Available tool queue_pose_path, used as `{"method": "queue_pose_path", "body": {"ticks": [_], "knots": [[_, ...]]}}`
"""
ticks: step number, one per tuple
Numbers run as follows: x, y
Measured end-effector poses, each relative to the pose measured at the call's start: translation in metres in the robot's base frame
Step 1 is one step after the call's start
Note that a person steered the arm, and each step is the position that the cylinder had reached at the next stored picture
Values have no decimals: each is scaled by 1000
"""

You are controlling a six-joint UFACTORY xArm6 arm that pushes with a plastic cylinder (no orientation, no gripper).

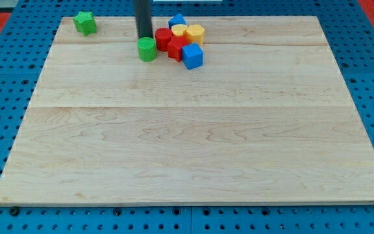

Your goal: Add the green blocks to the group of blocks

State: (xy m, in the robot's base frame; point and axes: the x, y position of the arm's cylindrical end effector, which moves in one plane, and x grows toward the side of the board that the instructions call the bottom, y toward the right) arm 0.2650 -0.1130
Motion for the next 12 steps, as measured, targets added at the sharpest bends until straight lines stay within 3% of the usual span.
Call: {"method": "queue_pose_path", "body": {"ticks": [1, 4, 5, 6, 7, 8, 9, 10, 11, 12], "knots": [[29, -47], [38, 37], [38, 7], [44, -97], [-3, -161], [-49, -165], [-59, -160], [-58, -49], [-56, 14], [-56, 34]]}}
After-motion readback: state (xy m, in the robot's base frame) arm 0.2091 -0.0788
